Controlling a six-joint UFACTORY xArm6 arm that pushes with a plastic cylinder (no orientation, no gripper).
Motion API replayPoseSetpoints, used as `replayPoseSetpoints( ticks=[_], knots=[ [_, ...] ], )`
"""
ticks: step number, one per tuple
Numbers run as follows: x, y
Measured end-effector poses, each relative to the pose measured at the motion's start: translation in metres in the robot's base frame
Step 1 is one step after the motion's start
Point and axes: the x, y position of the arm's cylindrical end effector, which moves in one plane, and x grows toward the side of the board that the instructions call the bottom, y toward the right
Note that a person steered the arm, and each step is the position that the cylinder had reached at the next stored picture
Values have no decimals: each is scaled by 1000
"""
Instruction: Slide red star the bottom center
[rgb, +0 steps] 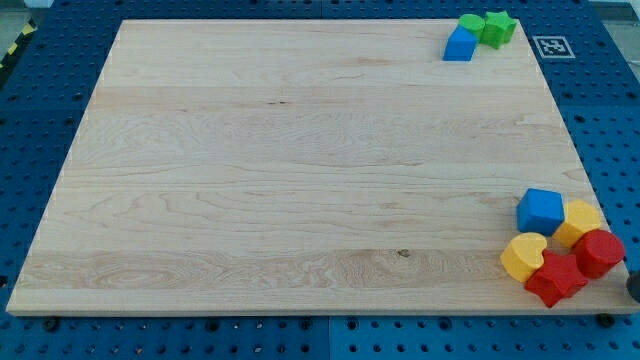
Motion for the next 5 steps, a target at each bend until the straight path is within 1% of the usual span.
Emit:
replayPoseSetpoints(
  ticks=[1,4,5],
  knots=[
    [1,-7],
    [1,-67],
    [1,-73]
  ],
)
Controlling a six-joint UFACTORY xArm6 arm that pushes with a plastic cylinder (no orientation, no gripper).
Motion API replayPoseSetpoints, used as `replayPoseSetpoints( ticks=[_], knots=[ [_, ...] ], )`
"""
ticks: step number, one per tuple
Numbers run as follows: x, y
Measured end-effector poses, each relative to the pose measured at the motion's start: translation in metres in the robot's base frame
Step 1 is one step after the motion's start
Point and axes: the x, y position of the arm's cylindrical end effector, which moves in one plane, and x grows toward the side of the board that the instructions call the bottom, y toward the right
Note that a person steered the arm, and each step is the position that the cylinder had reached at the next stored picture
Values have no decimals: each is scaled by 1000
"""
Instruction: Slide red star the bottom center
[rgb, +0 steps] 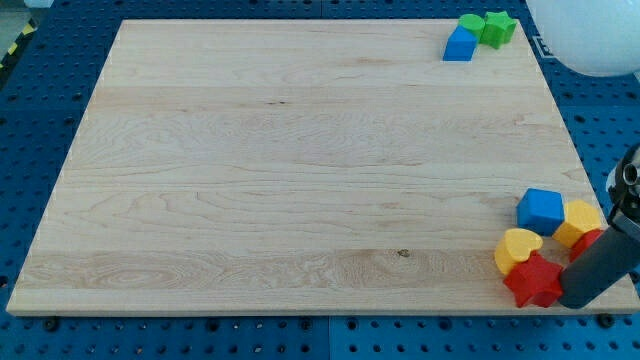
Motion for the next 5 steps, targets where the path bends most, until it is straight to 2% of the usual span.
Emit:
replayPoseSetpoints(
  ticks=[3,5],
  knots=[
    [-9,-36],
    [-15,-105]
  ],
)
